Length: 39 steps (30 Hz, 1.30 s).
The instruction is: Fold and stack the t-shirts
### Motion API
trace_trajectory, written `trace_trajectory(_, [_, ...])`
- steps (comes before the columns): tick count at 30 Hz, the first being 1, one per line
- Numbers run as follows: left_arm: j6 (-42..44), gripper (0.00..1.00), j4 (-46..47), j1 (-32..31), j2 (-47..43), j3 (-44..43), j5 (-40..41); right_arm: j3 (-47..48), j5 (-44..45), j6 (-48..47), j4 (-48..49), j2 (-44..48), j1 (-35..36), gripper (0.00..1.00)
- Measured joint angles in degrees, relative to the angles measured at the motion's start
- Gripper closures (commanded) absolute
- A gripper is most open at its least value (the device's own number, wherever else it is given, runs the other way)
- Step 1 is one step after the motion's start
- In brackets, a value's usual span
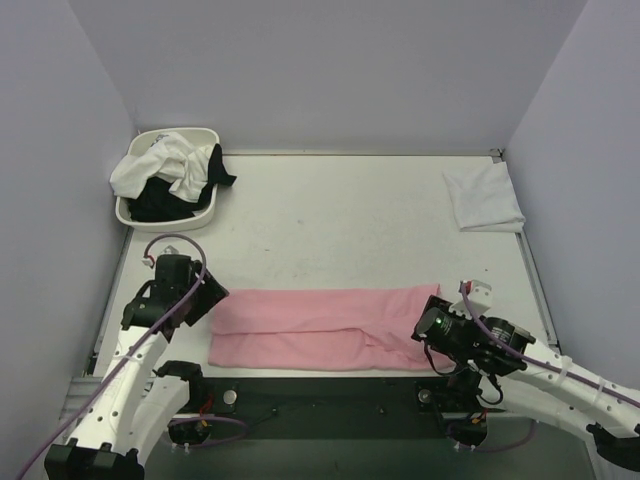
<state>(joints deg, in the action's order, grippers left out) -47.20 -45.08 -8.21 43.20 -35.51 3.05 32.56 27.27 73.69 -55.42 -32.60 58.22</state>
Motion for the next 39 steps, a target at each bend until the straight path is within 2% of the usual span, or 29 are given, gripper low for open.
trace_trajectory(5, [-0.5,0.18,-3.3,0.0,-2.1,-2.6,-0.1,5.5,4.4,2.1,-2.4,-5.6,4.5,0.22])
trace_trajectory(9, [-0.5,0.18,-3.2,0.0,-2.4,-5.9,-0.1,10.9,8.5,2.2,-2.6,-10.5,5.2,0.19])
trace_trajectory(15, [-0.6,0.20,2.0,-0.7,4.4,-7.1,-1.4,14.4,13.1,-4.8,2.3,-17.3,4.1,0.16])
trace_trajectory(21, [-0.6,0.20,7.7,-6.5,16.0,-7.3,0.0,13.3,7.3,-17.8,16.9,-22.4,-7.6,0.17])
trace_trajectory(26, [-0.5,0.21,11.1,-12.5,24.2,-9.8,1.8,10.3,-0.1,-24.4,26.6,-27.7,-16.3,0.17])
trace_trajectory(32, [-0.5,0.21,14.4,-13.6,31.1,-10.3,3.8,6.6,-8.5,-28.2,33.9,-33.2,-24.6,0.18])
trace_trajectory(39, [-0.7,0.22,16.9,-13.6,33.5,-9.8,6.1,4.1,-13.9,-30.0,40.8,-38.7,-28.3,0.18])
